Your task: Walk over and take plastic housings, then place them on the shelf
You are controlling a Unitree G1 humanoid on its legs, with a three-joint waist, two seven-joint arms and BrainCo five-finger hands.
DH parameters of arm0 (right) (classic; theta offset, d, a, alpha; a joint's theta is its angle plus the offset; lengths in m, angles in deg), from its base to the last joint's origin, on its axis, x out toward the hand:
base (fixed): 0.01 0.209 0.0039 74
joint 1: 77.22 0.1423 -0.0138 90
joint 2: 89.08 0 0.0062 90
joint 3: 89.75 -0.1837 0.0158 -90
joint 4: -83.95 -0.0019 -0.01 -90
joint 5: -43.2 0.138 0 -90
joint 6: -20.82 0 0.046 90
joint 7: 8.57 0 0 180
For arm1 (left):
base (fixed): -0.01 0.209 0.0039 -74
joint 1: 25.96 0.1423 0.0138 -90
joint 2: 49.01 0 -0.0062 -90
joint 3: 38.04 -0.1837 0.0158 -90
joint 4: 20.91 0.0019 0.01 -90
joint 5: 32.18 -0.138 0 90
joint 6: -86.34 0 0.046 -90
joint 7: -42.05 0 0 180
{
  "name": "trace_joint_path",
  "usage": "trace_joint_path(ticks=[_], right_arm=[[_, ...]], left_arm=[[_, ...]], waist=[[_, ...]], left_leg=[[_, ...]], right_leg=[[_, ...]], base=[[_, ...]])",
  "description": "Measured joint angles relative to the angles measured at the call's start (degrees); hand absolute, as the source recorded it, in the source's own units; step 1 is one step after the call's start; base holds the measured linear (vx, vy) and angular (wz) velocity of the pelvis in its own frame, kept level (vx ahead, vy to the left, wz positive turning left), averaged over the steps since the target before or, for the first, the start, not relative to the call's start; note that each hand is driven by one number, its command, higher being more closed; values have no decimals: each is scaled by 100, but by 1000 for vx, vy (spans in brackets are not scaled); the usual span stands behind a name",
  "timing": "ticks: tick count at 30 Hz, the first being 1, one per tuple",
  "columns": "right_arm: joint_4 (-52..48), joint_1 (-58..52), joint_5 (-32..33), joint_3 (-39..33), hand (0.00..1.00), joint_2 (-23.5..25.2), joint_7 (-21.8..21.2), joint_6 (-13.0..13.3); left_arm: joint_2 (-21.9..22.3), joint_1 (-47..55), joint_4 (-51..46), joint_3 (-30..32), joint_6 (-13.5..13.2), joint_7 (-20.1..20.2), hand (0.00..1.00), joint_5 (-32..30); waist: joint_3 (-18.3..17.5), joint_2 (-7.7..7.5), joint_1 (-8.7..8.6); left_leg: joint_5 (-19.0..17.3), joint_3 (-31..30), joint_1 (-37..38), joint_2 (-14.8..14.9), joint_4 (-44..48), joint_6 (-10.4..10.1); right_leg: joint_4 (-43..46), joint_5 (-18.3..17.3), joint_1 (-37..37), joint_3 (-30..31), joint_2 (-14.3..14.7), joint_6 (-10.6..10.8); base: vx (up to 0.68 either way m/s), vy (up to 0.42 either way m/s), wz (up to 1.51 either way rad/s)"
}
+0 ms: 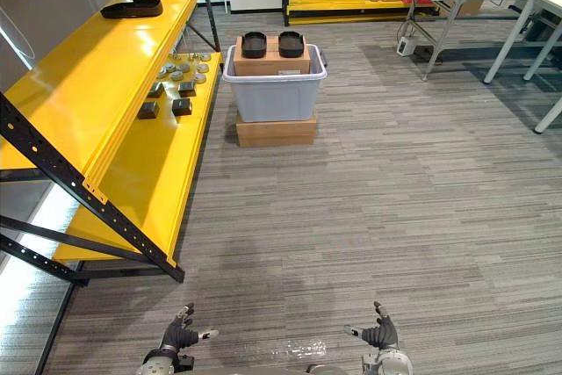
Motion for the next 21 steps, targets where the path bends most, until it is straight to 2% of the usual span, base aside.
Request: trace_joint_path(ticks=[4,21], right_arm=[[1,34,108,-158,0,11,30,0],[-2,126,294,-399,0,34,133,1]], left_arm=[[-1,-2,-15,9,0,-7,0,121],[16,10,-239,347,2,-52,0,177]], waist=[[-1,-1,-57],[-1,-3,-65]], left_leg=[[43,3,10,-15,-95,-30],[41,50,-20,-15,-95,-29]], right_leg=[[-28,1,-5,-12,2,0],[-70,5,-21,0,5,5]], base=[[0,0,0],[-18,-12,0]])
